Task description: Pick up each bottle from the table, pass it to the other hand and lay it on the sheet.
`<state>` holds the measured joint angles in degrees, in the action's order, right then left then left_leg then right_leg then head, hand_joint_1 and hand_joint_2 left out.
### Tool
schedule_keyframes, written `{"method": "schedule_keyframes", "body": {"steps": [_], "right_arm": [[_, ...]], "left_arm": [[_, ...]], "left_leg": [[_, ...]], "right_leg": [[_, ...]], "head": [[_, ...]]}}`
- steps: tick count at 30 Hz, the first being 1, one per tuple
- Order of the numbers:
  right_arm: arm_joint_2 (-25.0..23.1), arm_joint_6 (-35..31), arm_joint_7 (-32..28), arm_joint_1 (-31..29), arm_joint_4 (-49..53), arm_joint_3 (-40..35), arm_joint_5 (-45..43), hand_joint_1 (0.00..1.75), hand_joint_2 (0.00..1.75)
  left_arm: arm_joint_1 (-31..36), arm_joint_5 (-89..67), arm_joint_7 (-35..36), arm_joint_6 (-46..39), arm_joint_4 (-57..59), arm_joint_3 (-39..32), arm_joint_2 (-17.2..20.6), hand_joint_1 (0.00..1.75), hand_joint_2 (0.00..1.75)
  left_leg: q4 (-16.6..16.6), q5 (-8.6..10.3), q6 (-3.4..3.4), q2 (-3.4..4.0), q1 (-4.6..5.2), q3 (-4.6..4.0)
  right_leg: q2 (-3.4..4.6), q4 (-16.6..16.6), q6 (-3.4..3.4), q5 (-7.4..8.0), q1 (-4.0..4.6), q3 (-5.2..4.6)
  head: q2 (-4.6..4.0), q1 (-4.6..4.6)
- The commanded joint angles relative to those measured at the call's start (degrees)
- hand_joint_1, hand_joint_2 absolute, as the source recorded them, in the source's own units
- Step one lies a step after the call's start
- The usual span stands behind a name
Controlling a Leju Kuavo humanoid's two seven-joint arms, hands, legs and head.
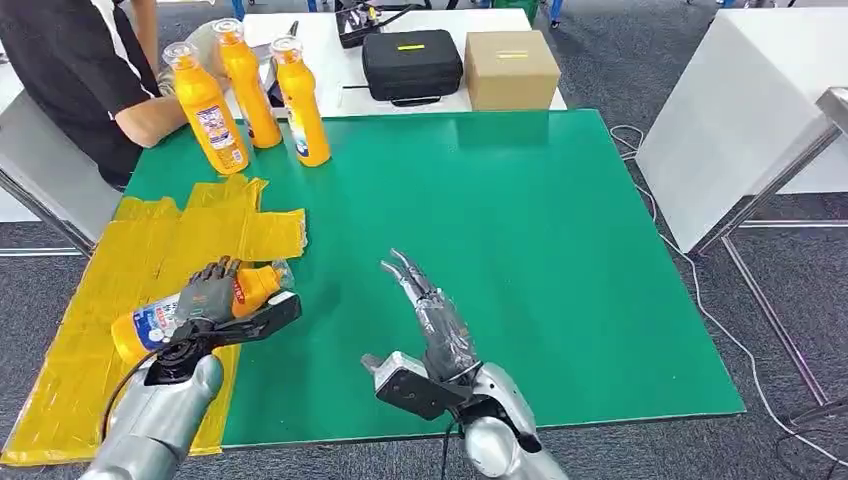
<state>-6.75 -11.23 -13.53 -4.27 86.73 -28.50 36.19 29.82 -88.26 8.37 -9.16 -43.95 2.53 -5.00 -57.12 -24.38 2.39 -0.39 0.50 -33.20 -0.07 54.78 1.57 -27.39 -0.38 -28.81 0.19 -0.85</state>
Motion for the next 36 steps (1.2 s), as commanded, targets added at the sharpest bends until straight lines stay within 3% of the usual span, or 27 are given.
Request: {"method": "schedule_keyframes", "body": {"steps": [1, 18, 24, 29, 30, 36], "right_arm": [[0.31, -0.15, 0.22, -0.14, -2.17, 1.82, -0.10, 0.00, 1.75], [-0.90, -0.39, 0.13, 1.15, -1.38, 3.50, 0.14, 0.00, 1.75], [0.80, -1.79, -5.20, 3.99, 1.10, 5.21, -7.75, 0.00, 1.75], [2.89, -3.25, -10.56, 7.39, 3.53, 4.53, -13.81, 0.00, 1.75], [3.83, -2.10, -11.70, 7.91, 3.93, 4.10, -16.52, 0.00, 1.75], [5.77, -0.50, -13.42, 8.47, 3.67, 3.90, -21.62, 0.00, 1.75]], "left_arm": [[-2.10, -0.52, 0.01, 2.04, -8.95, 4.35, -0.79, 0.00, 0.00], [-8.74, -0.33, 0.47, 1.60, -25.52, 9.55, 0.27, 0.00, 0.00], [-17.85, 27.94, -14.23, -0.35, -39.31, 11.59, 0.74, 0.00, 0.00], [-27.06, 51.93, -26.01, 4.49, -45.62, 11.16, 0.47, 0.00, 0.00], [-28.71, 57.87, -28.26, 6.82, -46.47, 10.66, 0.34, 0.00, 1.75], [-32.21, 66.41, -31.89, 11.12, -47.20, 10.18, 0.35, 0.00, 1.75]], "left_leg": [[0.01, -0.02, -0.11, -0.04, -0.04, 0.02], [0.01, -0.07, -0.15, 0.06, -0.06, 0.09], [0.04, -0.08, -0.13, 0.05, -0.04, 0.09], [0.11, -0.18, -0.19, 0.20, -0.04, 0.27], [0.11, -0.14, -0.13, 0.14, -0.02, 0.18], [0.08, -0.14, -0.19, 0.11, -0.04, 0.10]], "right_leg": [[-0.06, -0.05, -0.02, -0.02, 0.04, 0.06], [0.03, -0.06, -0.04, -0.04, 0.05, 0.12], [0.03, -0.09, -0.02, -0.05, 0.03, 0.12], [0.15, -0.17, -0.04, -0.08, 0.03, 0.26], [0.10, -0.16, -0.03, -0.06, 0.01, 0.17], [0.07, -0.14, -0.07, -0.06, 0.03, 0.07]], "head": [[-0.02, 0.02], [-0.02, 0.00], [0.00, 0.00], [-0.02, 0.00], [-0.02, 0.02], [-0.02, 0.00]]}}
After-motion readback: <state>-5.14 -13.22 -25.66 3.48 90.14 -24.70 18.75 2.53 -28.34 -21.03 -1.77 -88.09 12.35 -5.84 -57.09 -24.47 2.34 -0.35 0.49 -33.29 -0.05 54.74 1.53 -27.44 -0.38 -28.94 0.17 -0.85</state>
